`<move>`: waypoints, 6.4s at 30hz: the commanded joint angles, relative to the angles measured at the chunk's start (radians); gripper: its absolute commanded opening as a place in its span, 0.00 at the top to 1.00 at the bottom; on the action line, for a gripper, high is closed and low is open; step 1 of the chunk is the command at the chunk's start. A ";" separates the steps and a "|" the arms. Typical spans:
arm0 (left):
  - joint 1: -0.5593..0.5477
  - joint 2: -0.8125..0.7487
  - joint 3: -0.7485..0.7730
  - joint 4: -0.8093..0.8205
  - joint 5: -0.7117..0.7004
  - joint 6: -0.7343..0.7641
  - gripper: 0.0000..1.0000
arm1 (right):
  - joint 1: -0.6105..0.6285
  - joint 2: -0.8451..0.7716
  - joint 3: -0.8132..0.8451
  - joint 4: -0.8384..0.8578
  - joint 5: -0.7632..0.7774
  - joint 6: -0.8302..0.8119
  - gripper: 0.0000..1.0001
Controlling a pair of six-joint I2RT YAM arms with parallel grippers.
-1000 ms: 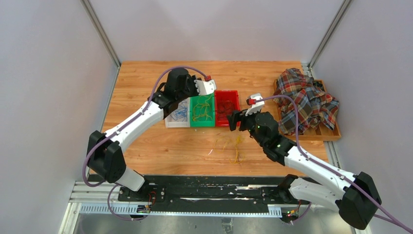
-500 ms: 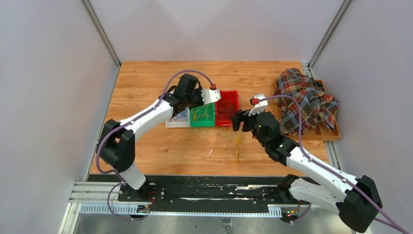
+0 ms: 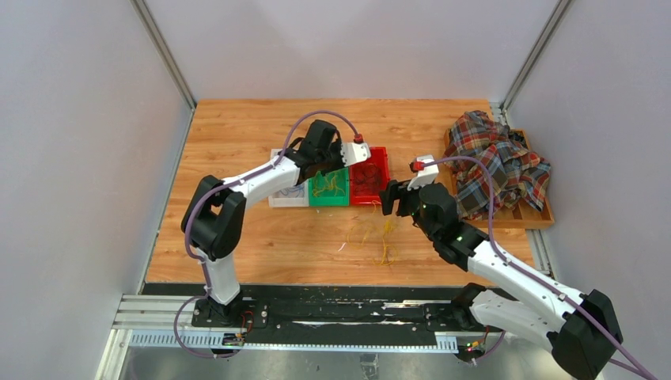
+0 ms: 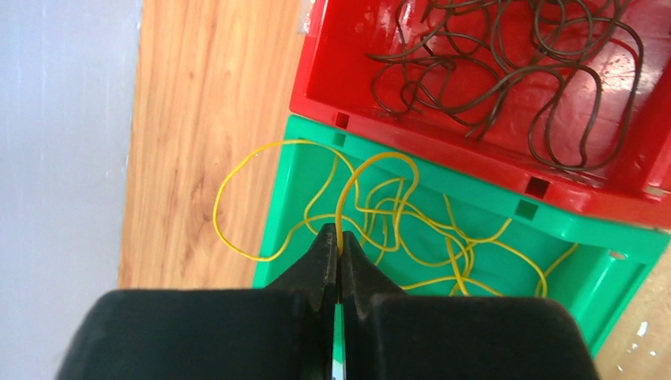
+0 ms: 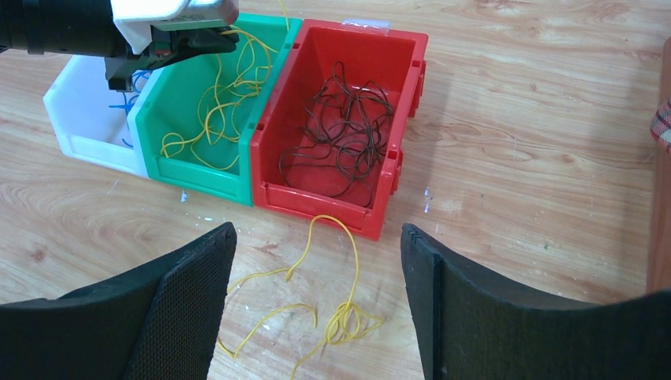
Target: Untangle the cables
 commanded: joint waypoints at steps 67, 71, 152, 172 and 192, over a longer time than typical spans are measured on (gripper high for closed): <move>0.168 -0.048 0.160 -0.400 0.392 0.173 0.02 | -0.098 0.707 0.349 0.450 -0.689 0.402 0.56; 0.172 -0.056 0.161 -0.414 0.402 0.177 0.02 | -0.108 0.783 0.394 0.465 -0.656 0.427 0.61; 0.359 -0.517 0.041 -0.677 0.359 -0.103 0.02 | -0.061 0.268 0.311 -0.371 -0.428 0.012 0.99; 0.366 -0.542 0.039 -0.664 0.320 -0.117 0.02 | -0.062 0.287 0.767 -0.294 -0.557 -0.029 0.99; 0.598 -0.518 -0.033 -0.402 0.241 -0.353 0.02 | -0.049 0.811 0.919 -0.163 -0.396 -0.173 0.99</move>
